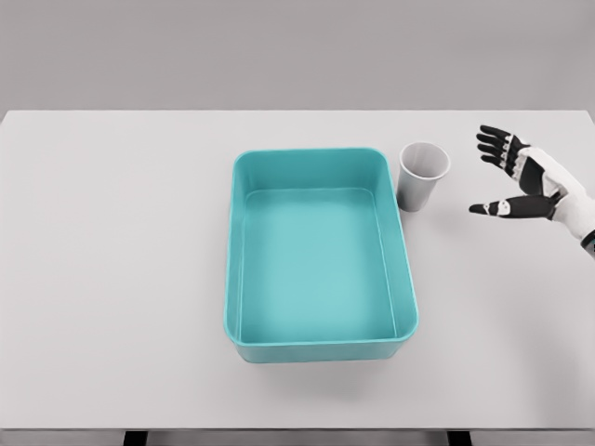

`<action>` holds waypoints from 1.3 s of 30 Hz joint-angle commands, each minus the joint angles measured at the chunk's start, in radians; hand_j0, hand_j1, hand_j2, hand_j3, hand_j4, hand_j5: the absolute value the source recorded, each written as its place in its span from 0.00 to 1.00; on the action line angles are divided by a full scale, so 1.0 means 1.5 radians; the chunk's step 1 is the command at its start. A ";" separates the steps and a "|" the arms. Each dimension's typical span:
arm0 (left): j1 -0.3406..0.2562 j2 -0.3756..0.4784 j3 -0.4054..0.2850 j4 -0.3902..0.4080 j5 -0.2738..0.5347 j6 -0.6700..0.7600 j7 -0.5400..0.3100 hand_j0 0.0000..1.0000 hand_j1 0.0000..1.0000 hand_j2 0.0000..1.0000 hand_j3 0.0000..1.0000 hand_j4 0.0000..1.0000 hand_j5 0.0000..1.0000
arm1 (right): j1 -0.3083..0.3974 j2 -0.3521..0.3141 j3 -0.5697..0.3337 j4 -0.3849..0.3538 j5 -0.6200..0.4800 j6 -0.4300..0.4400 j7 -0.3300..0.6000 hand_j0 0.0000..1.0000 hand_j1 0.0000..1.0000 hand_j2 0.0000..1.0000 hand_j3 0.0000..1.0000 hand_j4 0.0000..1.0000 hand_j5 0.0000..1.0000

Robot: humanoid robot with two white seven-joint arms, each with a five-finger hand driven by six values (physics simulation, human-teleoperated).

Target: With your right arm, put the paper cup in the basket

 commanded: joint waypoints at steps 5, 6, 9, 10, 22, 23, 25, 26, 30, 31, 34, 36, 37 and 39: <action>0.000 0.000 0.000 0.000 0.000 0.000 0.000 1.00 1.00 1.00 1.00 1.00 1.00 | -0.023 0.017 0.010 0.062 -0.052 -0.004 0.000 1.00 1.00 1.00 1.00 1.00 1.00; 0.000 0.000 0.000 0.000 0.000 0.000 0.000 1.00 1.00 1.00 1.00 1.00 1.00 | -0.029 0.027 0.015 0.066 -0.051 -0.004 0.000 1.00 1.00 1.00 1.00 1.00 1.00; 0.000 0.000 0.001 0.000 0.000 0.000 0.000 1.00 1.00 1.00 1.00 1.00 1.00 | -0.038 0.033 0.051 0.079 -0.041 -0.008 0.000 1.00 1.00 1.00 1.00 1.00 1.00; 0.000 0.000 0.000 0.000 0.000 0.000 0.000 1.00 1.00 1.00 1.00 1.00 1.00 | -0.038 0.033 0.052 0.084 -0.041 -0.014 0.000 1.00 1.00 1.00 1.00 1.00 1.00; 0.000 0.000 0.001 0.000 0.000 0.000 0.000 1.00 1.00 1.00 1.00 1.00 1.00 | -0.092 0.078 0.077 0.168 -0.011 -0.041 0.000 1.00 1.00 1.00 1.00 1.00 1.00; 0.000 0.000 0.000 0.000 0.000 0.000 0.000 1.00 1.00 1.00 1.00 1.00 1.00 | -0.096 0.084 0.077 0.173 -0.003 -0.041 0.000 1.00 1.00 1.00 1.00 1.00 1.00; 0.000 0.000 0.000 0.000 0.000 0.000 0.000 1.00 1.00 1.00 1.00 1.00 1.00 | -0.101 0.090 0.077 0.181 0.004 -0.041 0.000 1.00 1.00 1.00 1.00 1.00 1.00; 0.000 0.000 0.001 0.000 0.000 0.000 0.000 1.00 1.00 1.00 1.00 1.00 1.00 | -0.101 0.090 0.077 0.187 0.006 -0.047 0.000 1.00 1.00 1.00 1.00 1.00 1.00; 0.000 0.000 0.000 0.000 0.000 0.000 0.000 1.00 1.00 1.00 1.00 1.00 1.00 | -0.102 0.094 0.078 0.198 0.006 -0.055 0.000 1.00 1.00 1.00 1.00 1.00 1.00; 0.000 0.000 0.000 0.000 0.000 0.000 0.000 1.00 1.00 1.00 1.00 1.00 1.00 | -0.102 0.095 0.078 0.198 0.007 -0.055 0.000 1.00 1.00 1.00 1.00 1.00 1.00; 0.000 0.000 0.001 0.000 0.000 0.000 0.000 1.00 1.00 1.00 1.00 1.00 1.00 | -0.108 0.098 0.079 0.198 0.007 -0.055 0.000 1.00 1.00 1.00 1.00 1.00 1.00; 0.000 0.000 0.001 0.000 0.000 0.000 0.000 1.00 1.00 1.00 1.00 1.00 1.00 | -0.111 0.101 0.079 0.205 0.008 -0.056 0.000 1.00 1.00 1.00 1.00 1.00 1.00; 0.000 0.000 0.000 0.000 0.000 0.000 0.000 1.00 1.00 1.00 1.00 1.00 1.00 | -0.112 0.103 0.079 0.206 0.014 -0.056 0.000 1.00 1.00 1.00 1.00 1.00 1.00; 0.000 0.000 0.000 0.000 0.000 0.000 0.000 1.00 1.00 1.00 1.00 1.00 1.00 | -0.118 0.110 0.079 0.217 0.024 -0.061 0.000 1.00 1.00 1.00 1.00 1.00 1.00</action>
